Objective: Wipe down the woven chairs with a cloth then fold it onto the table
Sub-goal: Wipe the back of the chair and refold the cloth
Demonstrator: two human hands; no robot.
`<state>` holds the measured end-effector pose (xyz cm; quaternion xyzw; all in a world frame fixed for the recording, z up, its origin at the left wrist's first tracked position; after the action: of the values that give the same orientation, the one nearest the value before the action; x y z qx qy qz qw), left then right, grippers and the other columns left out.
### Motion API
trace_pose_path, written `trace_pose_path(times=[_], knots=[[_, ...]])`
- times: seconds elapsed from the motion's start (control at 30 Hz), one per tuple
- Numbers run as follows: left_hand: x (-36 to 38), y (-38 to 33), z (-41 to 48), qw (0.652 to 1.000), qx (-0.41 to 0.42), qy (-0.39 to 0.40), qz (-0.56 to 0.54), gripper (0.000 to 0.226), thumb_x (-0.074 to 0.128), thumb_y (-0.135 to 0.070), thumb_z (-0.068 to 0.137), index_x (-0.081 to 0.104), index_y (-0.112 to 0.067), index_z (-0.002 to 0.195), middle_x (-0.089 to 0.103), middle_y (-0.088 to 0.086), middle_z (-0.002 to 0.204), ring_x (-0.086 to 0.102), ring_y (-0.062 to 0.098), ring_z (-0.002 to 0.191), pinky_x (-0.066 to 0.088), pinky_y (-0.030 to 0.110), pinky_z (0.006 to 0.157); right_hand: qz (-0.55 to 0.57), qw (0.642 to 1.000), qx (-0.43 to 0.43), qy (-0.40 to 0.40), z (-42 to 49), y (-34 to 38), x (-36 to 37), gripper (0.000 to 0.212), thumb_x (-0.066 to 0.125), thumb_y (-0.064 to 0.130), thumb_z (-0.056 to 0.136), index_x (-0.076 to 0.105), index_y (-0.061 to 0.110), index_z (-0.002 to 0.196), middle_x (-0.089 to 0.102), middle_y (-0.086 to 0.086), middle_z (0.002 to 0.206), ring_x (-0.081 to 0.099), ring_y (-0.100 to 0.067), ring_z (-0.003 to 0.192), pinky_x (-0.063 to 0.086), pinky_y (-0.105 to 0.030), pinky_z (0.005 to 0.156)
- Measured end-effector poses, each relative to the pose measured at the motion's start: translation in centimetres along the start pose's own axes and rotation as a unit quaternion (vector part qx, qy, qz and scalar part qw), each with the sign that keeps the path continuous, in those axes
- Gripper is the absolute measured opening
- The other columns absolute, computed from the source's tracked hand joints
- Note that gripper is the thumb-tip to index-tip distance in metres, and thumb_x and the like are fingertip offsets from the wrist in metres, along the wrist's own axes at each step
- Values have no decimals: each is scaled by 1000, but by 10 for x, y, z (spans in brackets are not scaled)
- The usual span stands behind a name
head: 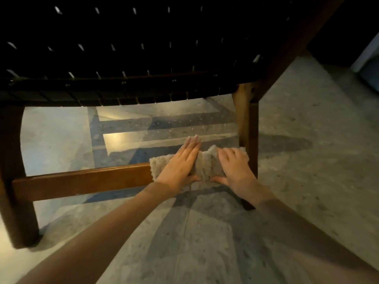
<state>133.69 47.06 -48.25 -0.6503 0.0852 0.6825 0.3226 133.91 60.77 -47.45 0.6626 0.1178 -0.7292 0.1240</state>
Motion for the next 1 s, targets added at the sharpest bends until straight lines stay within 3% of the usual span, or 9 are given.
trace_pose_path(times=[0.07, 0.13, 0.27, 0.37, 0.47, 0.6, 0.73, 0.83, 1.0], knots=[[-11, 10, -9, 995, -27, -34, -85, 79, 60, -41, 88, 14, -22, 149, -2, -7, 158, 3, 14, 145, 13, 28, 116, 85, 995, 5, -54, -7, 3, -8, 74, 60, 55, 83, 42, 10, 139, 47, -5, 138, 37, -24, 128, 21, -31, 109], [-21, 21, -17, 990, -67, -52, -110, 54, 60, -42, 87, 36, -24, 132, 16, -7, 146, 24, 13, 129, 31, 32, 109, 175, 980, 30, -91, -9, -2, -17, 55, 58, 46, 89, 55, 10, 130, 56, -5, 132, 43, -24, 124, 28, -31, 107], [-46, 19, -19, 993, -98, -62, -9, 31, 59, -44, 88, 51, -30, 114, 26, -2, 128, 21, 15, 113, 29, 31, 95, 234, 963, 99, -93, -4, -12, -28, 34, 63, 33, 90, 64, 13, 117, 54, 0, 112, 46, -17, 107, 40, -25, 92], [-84, -2, -3, 991, -84, -106, 25, 27, 62, -30, 88, 60, -23, 114, 46, 7, 112, 40, 25, 106, 33, 34, 87, 238, 950, 137, -151, -7, -18, -56, 29, 58, 36, 92, 64, 18, 115, 45, 5, 101, 45, -14, 98, 44, -25, 82], [-134, -29, 12, 980, -91, -177, -10, 29, 66, -16, 84, 62, -17, 113, 57, 8, 106, 51, 29, 102, 42, 34, 77, 331, 904, 146, -227, -18, -33, -101, 18, 57, 34, 93, 60, 23, 108, 44, 11, 81, 48, -6, 71, 38, -19, 59], [-198, -74, 28, 966, -52, -247, -49, 32, 67, -16, 84, 62, -21, 116, 63, -2, 104, 56, 17, 99, 38, 19, 70, 386, 857, 134, -314, -39, -54, -171, 14, 58, 34, 93, 61, 29, 106, 48, 10, 64, 46, -7, 56, 35, -17, 49], [-263, -125, 47, 939, -9, -313, -140, 30, 68, -18, 82, 65, -23, 112, 45, -30, 61, 46, -19, 65, 30, -3, 57, 414, 812, 131, -389, -56, -75, -250, 9, 57, 33, 91, 56, 40, 97, 49, 0, 61, 44, -8, 48, 33, -18, 43], [-304, -163, 63, 919, 27, -351, -177, 35, 65, -25, 82, 61, -30, 117, 46, -35, 68, 45, -22, 72, 32, -5, 63, 419, 778, 125, -450, -69, -89, -308, 10, 56, 32, 93, 57, 40, 99, 56, 3, 68, 52, -10, 54, 43, -29, 46], [-354, -210, 80, 872, 62, -420, -245, 35, 65, -32, 85, 55, -41, 118, 58, -24, 103, 55, -11, 96, 41, 1, 76, 442, 708, 92, -544, -84, -105, -391, 17, 58, 19, 93, 60, 25, 109, 64, 19, 90, 62, 3, 85, 50, -14, 72]])
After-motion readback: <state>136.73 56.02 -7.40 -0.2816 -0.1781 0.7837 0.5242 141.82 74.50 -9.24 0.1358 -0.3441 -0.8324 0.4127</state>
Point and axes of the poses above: each hand's wrist, its own z-axis towards the middle knuckle, its own x-axis out of the palm, y = z × x, the point moved 7 cm from there along z, towards the middle knuckle
